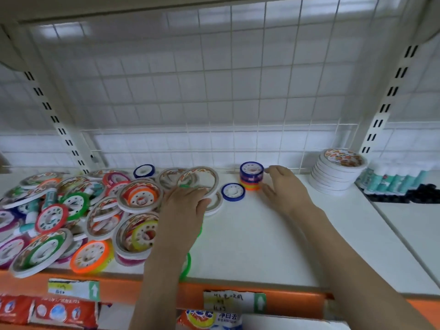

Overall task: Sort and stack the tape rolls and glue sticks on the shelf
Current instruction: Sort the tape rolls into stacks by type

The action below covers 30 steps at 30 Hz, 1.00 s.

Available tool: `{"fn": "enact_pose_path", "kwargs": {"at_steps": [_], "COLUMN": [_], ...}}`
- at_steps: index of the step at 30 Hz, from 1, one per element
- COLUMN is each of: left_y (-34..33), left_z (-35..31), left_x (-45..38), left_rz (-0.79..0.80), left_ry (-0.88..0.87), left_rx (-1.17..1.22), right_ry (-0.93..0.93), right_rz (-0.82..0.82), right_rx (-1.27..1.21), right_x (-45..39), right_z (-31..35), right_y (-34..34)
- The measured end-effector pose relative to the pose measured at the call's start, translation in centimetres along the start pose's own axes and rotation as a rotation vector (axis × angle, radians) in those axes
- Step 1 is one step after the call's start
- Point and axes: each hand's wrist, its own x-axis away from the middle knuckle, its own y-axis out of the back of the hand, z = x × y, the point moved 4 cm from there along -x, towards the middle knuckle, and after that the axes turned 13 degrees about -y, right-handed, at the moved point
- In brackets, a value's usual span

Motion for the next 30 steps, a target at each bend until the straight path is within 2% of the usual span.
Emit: {"fn": "enact_pose_path", "kwargs": {"at_steps": [7, 13, 21, 24, 27, 30], "left_y": [-5.6, -10.4, -16.1, -16.9, -17.0, -16.4], "left_z": [-7.2, -13.3, -12.7, -12.7, -13.2, -13.4], "left_x": [-4.5, -7.4, -10.1, -9.7, -9.1, -9.0], "left_rz": [0.133, 0.244, 0.474, 0.473, 0.439, 0.471], "left_ry": [-0.135, -0.241, -0.069, -0.025, -0.053, -0.081], "left_rx": [0.218, 0.233, 0.129, 0.195, 0.238, 0.226], "right_ry": [-0.090, -0.274, -0.302, -0.290, -0.285, -0.293], "right_rz": [0.082, 0.048, 0.021, -0.019, -0.037, -0.042], "right_rx": [0.119, 0.137, 0.074, 0.057, 0.040, 0.031], "right_x": [4.8, 7.1, 7.5, 7.6, 7.6, 7.4], "right_z": [-7.5, -12.9, -15.1, -15.1, -15.1, -14.9], "right_y": [1.7, 5.2, 5.2, 5.0, 4.8, 4.9]}}
